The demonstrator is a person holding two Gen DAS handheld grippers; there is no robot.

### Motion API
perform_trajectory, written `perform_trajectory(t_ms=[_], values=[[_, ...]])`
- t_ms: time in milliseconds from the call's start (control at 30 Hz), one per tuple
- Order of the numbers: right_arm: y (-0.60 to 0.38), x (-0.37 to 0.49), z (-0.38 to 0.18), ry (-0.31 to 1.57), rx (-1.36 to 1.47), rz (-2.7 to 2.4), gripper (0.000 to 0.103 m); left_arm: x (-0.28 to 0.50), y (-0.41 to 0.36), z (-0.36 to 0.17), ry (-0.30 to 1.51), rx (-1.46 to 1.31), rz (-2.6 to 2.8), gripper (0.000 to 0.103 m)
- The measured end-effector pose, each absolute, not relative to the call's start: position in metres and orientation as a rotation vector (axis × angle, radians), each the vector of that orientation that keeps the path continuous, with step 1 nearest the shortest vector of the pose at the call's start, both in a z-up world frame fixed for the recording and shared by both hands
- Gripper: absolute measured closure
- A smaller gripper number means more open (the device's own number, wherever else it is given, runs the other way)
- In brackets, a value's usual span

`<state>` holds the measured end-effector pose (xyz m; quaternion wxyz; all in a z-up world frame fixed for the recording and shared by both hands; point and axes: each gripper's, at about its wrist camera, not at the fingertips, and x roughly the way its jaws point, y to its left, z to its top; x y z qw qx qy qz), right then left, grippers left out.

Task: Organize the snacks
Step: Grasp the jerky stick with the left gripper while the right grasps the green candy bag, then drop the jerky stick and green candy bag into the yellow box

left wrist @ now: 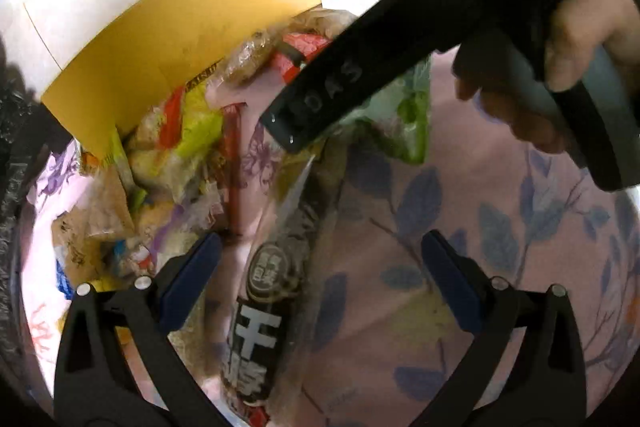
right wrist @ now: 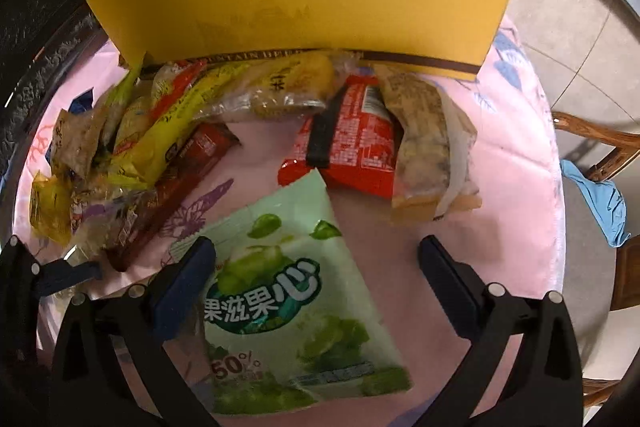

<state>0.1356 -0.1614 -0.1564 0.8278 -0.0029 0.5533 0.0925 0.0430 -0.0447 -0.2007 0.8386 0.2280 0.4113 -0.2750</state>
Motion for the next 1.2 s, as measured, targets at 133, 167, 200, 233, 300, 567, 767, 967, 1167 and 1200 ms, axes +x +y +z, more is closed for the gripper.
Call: perform_trajectory(t_ms=[133, 167, 200, 233, 300, 567, 767, 967, 1167, 1200], values=[[-0.152, 0.119, -0.152, 1.168, -0.096, 0.161, 0.027, 0.048, -0.028, -0.203, 0.964, 0.304, -0.559, 0.016], [-0.149, 0.114, -0.149, 1.164, -0.095, 0.184, 0.039, 0.043, -0.029, -0.202, 0.949, 0.312, -0.565, 0.028], [-0.146, 0.11, -0.147, 1.175, -0.106, 0.174, 0.049, 0.039, -0.03, -0.2, 0.944, 0.306, -0.569, 0.035], [-0.146, 0.106, -0.145, 1.179, -0.105, 0.17, 0.059, 0.033, -0.033, -0.198, 0.947, 0.302, -0.558, 0.049], [-0.146, 0.097, -0.139, 1.185, -0.089, 0.137, 0.063, 0.027, -0.036, -0.196, 0.957, 0.304, -0.543, 0.06], [-0.181, 0.05, -0.109, 1.13, 0.031, 0.084, 0.083, 0.02, -0.036, -0.175, 0.981, 0.327, -0.486, 0.072], [-0.205, 0.053, -0.098, 1.096, 0.083, 0.028, 0.086, 0.025, -0.013, -0.151, 0.996, 0.201, -0.419, 0.072], [-0.211, 0.05, -0.07, 1.03, 0.132, 0.012, 0.086, 0.033, 0.004, -0.124, 0.955, 0.145, -0.362, 0.072], [-0.217, 0.047, -0.022, 0.938, 0.189, 0.066, 0.086, 0.05, 0.019, -0.072, 0.858, 0.099, -0.275, 0.072], [-0.216, 0.049, -0.011, 0.911, 0.194, 0.079, 0.086, 0.055, 0.02, -0.06, 0.828, 0.099, -0.257, 0.072]])
